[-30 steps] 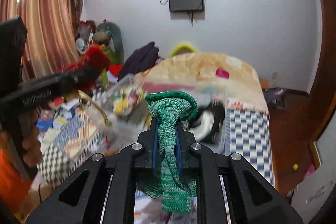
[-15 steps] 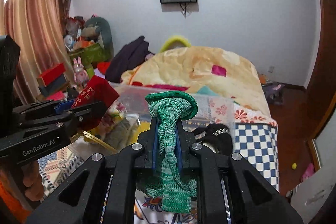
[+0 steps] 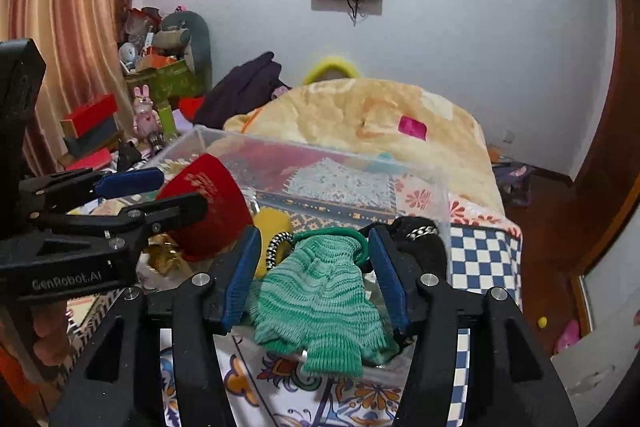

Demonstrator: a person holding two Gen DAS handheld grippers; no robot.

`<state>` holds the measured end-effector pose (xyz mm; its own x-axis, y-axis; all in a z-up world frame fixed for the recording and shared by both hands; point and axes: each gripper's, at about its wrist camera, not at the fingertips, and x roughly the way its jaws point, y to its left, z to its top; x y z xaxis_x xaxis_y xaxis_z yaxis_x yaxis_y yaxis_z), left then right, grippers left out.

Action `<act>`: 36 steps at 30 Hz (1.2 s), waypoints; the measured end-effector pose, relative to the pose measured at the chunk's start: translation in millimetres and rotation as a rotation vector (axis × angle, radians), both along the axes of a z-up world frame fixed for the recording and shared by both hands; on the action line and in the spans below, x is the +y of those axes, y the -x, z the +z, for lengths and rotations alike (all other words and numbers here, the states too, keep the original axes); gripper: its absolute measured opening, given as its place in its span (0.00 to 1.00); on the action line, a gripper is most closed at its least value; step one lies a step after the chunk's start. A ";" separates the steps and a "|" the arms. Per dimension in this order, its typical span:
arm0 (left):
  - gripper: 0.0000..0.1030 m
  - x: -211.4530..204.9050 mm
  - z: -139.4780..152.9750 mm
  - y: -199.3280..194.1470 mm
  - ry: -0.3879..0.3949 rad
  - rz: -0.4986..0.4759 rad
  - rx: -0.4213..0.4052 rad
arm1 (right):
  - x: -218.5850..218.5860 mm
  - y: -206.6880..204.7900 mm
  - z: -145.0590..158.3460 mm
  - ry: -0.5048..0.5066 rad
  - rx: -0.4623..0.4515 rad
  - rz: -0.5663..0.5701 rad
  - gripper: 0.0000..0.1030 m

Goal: Organize soft objects

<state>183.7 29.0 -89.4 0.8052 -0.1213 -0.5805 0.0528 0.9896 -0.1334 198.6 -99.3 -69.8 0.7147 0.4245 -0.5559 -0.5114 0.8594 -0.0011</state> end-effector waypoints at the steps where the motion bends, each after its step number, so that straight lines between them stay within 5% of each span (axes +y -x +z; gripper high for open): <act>1: 0.61 1.0 4.8 4.8 -0.005 0.001 -0.017 | -3.8 5.9 6.3 -0.008 -0.014 0.004 0.51; 11: 0.65 -2.6 75.2 86.5 -0.086 0.048 -0.272 | -32.9 48.2 62.2 -0.149 -0.142 0.015 0.51; 19: 0.81 -2.3 113.7 133.9 -0.068 0.057 -0.407 | -52.1 91.6 101.6 -0.237 -0.255 0.019 0.52; 28: 0.98 -4.8 125.5 162.6 -0.076 0.071 -0.474 | -54.2 119.8 112.9 -0.287 -0.337 0.013 0.83; 36: 1.00 -11.9 122.3 169.3 -0.081 0.059 -0.479 | -54.7 125.6 108.4 -0.304 -0.356 0.003 1.00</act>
<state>14.4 17.1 33.0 0.9882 -0.0369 -0.1489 0.0328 0.9990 -0.0299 73.0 -153.9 38.6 0.8369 0.5326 -0.1266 -0.5273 0.8464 0.0750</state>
